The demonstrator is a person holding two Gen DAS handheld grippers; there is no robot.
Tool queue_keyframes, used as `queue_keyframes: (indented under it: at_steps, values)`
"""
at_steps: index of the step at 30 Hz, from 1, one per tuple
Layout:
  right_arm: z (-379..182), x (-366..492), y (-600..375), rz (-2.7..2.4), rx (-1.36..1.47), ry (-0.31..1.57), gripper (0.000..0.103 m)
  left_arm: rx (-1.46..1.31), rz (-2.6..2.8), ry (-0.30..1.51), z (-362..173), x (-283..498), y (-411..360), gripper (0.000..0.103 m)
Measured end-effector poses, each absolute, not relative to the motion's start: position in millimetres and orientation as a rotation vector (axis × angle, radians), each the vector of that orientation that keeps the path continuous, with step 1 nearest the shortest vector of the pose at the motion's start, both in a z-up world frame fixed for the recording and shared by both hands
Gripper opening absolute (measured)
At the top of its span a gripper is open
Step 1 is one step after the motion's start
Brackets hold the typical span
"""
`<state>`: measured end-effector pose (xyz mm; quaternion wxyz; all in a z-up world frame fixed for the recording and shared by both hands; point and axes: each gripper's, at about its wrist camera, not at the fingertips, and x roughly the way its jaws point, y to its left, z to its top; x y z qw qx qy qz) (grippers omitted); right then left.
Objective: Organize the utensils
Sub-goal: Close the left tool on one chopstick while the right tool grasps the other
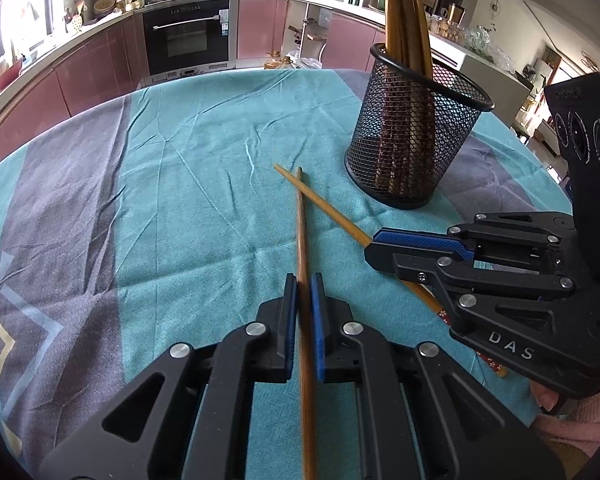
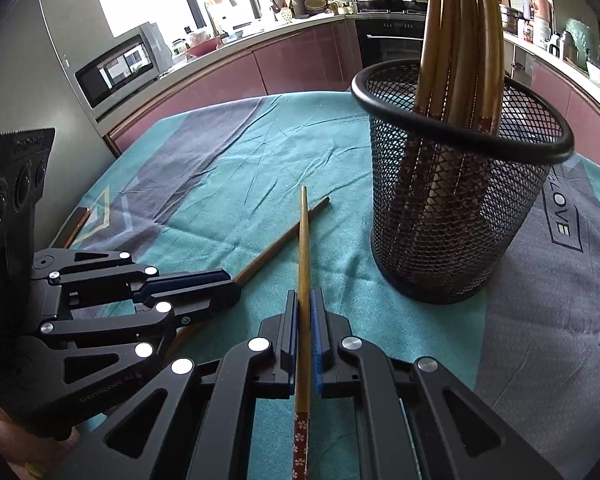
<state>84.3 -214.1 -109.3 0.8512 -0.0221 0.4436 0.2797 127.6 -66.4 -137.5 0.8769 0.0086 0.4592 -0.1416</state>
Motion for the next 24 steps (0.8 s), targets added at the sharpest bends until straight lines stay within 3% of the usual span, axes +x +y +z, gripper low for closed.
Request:
queue_keyframes:
  at_steps: [24]
  values:
    - [-86,73,-231,0.608,-0.004,0.845,0.006,0.011,-0.315,0.901,-116,121,-68,0.008]
